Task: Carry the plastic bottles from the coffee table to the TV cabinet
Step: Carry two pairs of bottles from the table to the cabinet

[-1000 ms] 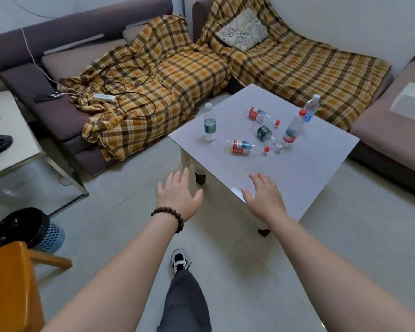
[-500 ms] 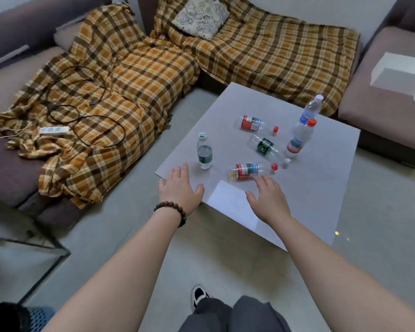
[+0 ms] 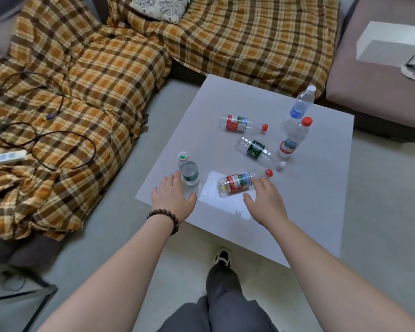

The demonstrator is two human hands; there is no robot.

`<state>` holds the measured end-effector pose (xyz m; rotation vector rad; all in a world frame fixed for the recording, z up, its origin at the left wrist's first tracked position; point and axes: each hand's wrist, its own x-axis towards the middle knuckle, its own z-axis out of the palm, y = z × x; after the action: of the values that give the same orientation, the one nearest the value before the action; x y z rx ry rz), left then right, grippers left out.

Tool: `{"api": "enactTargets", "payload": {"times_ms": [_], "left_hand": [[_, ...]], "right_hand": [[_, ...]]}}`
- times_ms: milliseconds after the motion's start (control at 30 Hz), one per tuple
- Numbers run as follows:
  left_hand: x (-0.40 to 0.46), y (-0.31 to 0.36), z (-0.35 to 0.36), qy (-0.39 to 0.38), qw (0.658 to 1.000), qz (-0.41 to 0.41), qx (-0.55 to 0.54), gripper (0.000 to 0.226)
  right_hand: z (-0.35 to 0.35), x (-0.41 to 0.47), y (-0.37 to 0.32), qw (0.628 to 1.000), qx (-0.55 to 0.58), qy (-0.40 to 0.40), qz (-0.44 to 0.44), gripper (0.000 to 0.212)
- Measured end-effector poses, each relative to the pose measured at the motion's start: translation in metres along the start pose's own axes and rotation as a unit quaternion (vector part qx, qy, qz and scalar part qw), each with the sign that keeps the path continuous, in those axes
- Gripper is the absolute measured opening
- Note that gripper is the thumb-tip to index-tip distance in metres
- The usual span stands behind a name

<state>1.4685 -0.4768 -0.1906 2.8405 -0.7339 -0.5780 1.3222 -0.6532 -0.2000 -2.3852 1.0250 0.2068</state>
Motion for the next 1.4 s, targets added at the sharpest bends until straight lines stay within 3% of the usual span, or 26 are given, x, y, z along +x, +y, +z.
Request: {"api": "enactTargets", "payload": {"times_ms": [167, 300, 433, 600, 833, 1000, 1200, 1400], "left_hand": [[0.034, -0.002, 0.001, 0.004, 0.999, -0.016, -0.027, 0.077], [0.050, -0.008, 0.011, -0.002, 0.990, -0.056, -0.130, 0.085], [0.075, -0.018, 0.027, -0.013, 0.955, -0.103, -0.279, 0.101], [0.118, -0.028, 0.066, -0.044, 0.917, -0.097, -0.384, 0.108], [0.156, -0.032, 0.107, -0.015, 0.891, -0.099, -0.442, 0.080], [0.180, -0.017, 0.104, -0.004, 0.905, -0.050, -0.421, 0.064], [0.202, -0.004, 0.097, -0.014, 0.931, 0.010, -0.366, 0.062], [0.217, -0.001, 0.101, -0.030, 0.934, 0.032, -0.355, 0.065]], "right_hand": [[0.000, 0.036, -0.001, 1.000, 0.010, -0.009, 0.002, 0.054], [0.007, 0.052, -0.003, 1.000, 0.008, -0.028, 0.008, 0.055], [0.018, 0.067, -0.001, 0.999, -0.006, -0.037, 0.011, 0.056], [0.045, 0.088, 0.009, 0.999, -0.016, -0.039, 0.027, 0.057], [0.077, 0.107, 0.017, 0.998, -0.002, -0.031, 0.046, 0.056], [0.093, 0.127, 0.024, 0.992, 0.055, 0.004, 0.118, 0.062], [0.113, 0.173, 0.025, 0.921, 0.171, 0.094, 0.337, 0.105], [0.129, 0.222, 0.040, 0.832, 0.253, 0.106, 0.482, 0.110]]}}
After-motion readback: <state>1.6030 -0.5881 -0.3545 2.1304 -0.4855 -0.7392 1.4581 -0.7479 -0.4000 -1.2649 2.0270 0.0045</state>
